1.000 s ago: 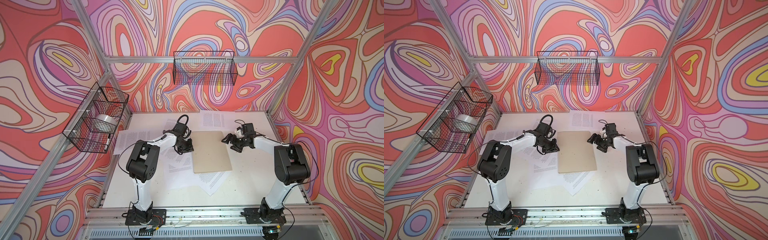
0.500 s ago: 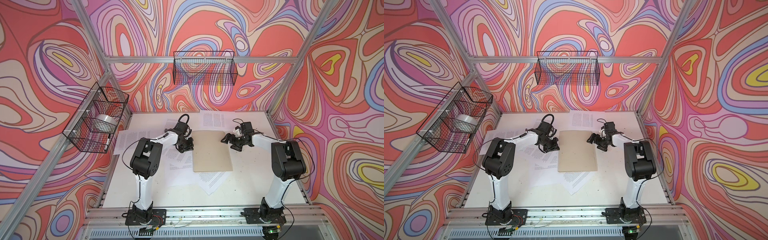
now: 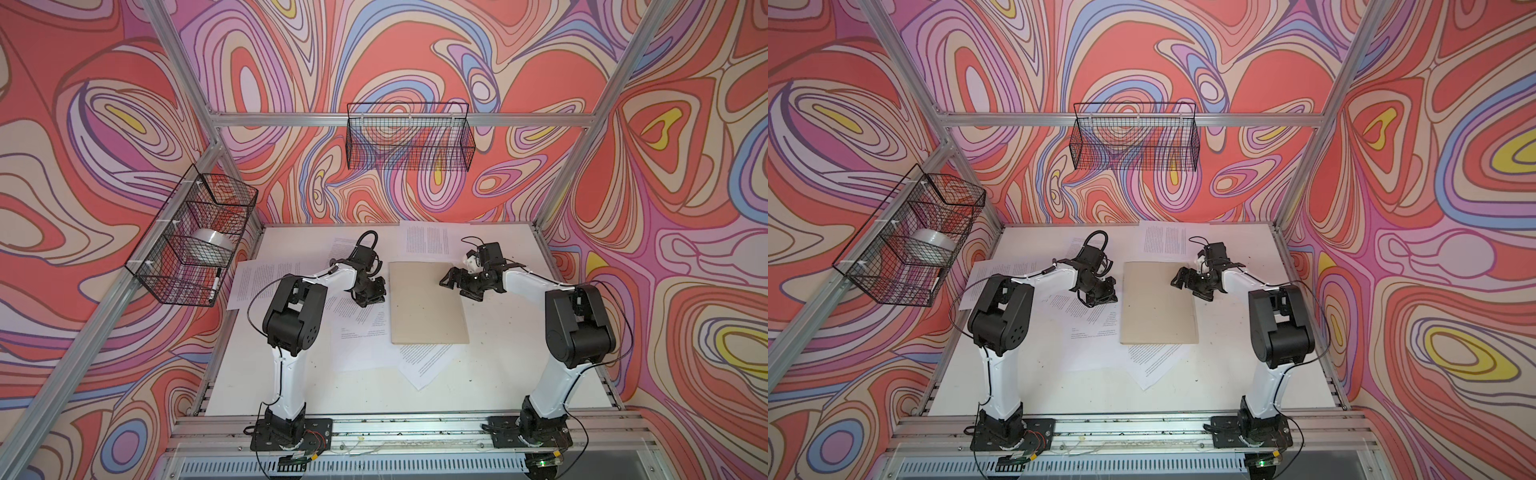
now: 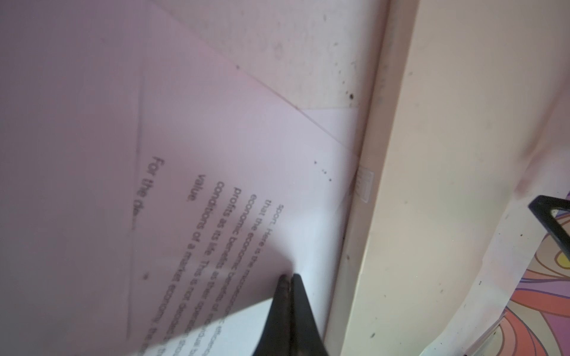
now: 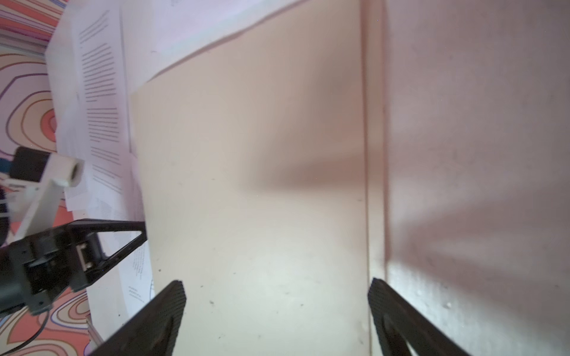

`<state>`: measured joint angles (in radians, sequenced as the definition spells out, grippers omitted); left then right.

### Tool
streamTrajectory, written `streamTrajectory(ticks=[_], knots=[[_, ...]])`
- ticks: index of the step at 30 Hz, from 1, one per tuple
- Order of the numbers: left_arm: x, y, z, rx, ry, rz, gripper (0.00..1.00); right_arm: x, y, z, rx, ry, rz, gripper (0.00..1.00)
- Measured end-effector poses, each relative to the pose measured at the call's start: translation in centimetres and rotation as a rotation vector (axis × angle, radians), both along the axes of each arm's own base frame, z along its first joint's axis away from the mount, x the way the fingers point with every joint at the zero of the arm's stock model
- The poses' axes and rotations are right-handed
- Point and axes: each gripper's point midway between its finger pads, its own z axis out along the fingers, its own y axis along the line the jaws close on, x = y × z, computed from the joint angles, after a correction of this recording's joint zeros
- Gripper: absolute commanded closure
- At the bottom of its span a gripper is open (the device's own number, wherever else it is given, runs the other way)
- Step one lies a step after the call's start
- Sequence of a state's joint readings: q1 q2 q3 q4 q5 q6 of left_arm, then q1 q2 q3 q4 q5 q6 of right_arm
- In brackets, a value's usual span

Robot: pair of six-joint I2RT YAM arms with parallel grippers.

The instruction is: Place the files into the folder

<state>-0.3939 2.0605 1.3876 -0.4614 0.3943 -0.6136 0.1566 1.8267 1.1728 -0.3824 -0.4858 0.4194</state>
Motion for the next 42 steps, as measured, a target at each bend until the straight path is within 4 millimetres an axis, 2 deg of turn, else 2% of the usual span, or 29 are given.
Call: streamTrajectory(ticks=[4, 8, 11, 14, 19, 27, 33, 37, 42], knots=[[-0.1, -0.1, 0.1, -0.016, -0.005, 0.000, 0.99, 0.2, -0.2, 0.5, -0.027, -0.020, -0.009, 0.02], [-0.7, -0.3, 0.4, -0.043, 0.009, 0.003, 0.77, 0.0, -0.4, 0.4, -0.043, -0.015, -0.009, 0.03], [-1.3, -0.5, 1.3, -0.076, 0.006, 0.005, 0.71, 0.1, -0.3, 0.4, -0.039, -0.017, -0.009, 0.03], [-1.3, -1.1, 2.6, -0.121, -0.012, 0.003, 0.69, 0.1, -0.2, 0.5, -0.033, -0.019, -0.007, 0.03], [-0.9, -2.0, 3.8, -0.175, -0.037, -0.003, 0.73, 0.1, -0.1, 0.3, -0.023, -0.016, -0.002, 0.03], [-1.1, -2.4, 3.1, -0.185, -0.020, -0.007, 0.75, -0.2, -0.1, -0.1, -0.020, -0.004, -0.004, 0.03], [-1.1, -2.6, 1.4, -0.190, 0.013, -0.007, 0.85, -0.3, -0.1, -0.2, -0.021, 0.000, -0.005, 0.03], [-1.0, -2.7, 1.5, -0.196, 0.006, -0.009, 0.93, -0.3, -0.2, -0.3, -0.026, -0.001, -0.005, 0.02], [-0.6, -2.9, 1.5, -0.208, -0.012, -0.011, 0.98, -0.7, -0.6, -0.7, -0.057, 0.014, -0.002, 0.02]])
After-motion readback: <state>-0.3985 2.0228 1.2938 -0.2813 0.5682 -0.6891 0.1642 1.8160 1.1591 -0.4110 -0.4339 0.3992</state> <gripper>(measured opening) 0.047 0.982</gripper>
